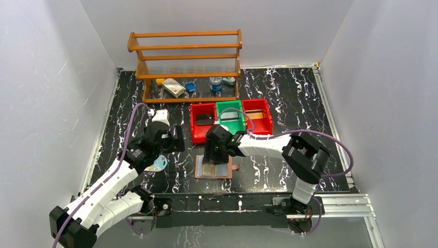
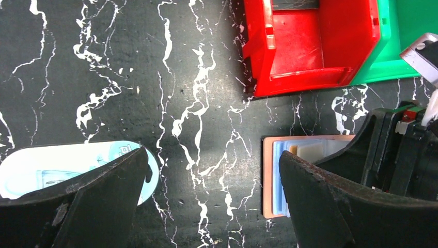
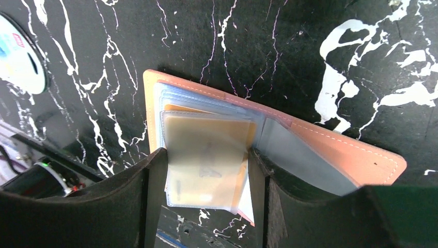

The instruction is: Take the credit cards out of the card holder

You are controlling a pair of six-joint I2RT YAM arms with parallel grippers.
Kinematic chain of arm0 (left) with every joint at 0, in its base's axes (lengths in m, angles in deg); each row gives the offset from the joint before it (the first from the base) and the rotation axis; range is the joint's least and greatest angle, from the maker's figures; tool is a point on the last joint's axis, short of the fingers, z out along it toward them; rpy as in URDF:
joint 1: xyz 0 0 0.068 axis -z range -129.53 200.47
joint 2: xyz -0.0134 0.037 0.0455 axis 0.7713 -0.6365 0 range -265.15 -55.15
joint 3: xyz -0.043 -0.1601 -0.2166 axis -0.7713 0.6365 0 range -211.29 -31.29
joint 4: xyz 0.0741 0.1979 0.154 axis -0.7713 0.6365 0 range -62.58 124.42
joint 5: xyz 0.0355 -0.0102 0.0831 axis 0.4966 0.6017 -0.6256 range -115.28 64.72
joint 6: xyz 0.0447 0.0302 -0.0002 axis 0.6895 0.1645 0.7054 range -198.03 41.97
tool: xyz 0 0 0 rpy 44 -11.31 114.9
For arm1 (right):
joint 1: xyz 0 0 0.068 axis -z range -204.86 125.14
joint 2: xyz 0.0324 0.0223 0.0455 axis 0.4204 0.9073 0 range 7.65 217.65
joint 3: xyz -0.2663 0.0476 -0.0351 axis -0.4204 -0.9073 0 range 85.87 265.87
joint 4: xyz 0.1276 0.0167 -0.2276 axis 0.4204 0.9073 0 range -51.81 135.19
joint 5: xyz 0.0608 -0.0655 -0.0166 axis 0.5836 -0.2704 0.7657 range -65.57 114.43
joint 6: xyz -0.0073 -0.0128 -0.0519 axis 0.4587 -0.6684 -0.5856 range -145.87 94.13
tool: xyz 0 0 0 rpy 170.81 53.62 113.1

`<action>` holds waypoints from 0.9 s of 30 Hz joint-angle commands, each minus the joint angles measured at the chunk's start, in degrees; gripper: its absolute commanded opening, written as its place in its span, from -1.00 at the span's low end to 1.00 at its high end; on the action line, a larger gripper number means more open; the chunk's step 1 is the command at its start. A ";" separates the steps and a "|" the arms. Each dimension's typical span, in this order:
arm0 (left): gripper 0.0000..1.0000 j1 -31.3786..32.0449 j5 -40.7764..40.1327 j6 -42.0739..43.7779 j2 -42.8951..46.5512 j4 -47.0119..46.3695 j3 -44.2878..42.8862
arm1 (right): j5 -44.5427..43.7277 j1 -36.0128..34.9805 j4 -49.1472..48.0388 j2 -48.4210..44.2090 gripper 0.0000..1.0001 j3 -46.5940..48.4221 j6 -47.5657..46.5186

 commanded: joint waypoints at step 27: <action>0.09 -0.29 35.02 -12.66 -6.25 -12.31 8.46 | 10.29 3.41 -13.35 -3.88 0.23 -10.52 4.60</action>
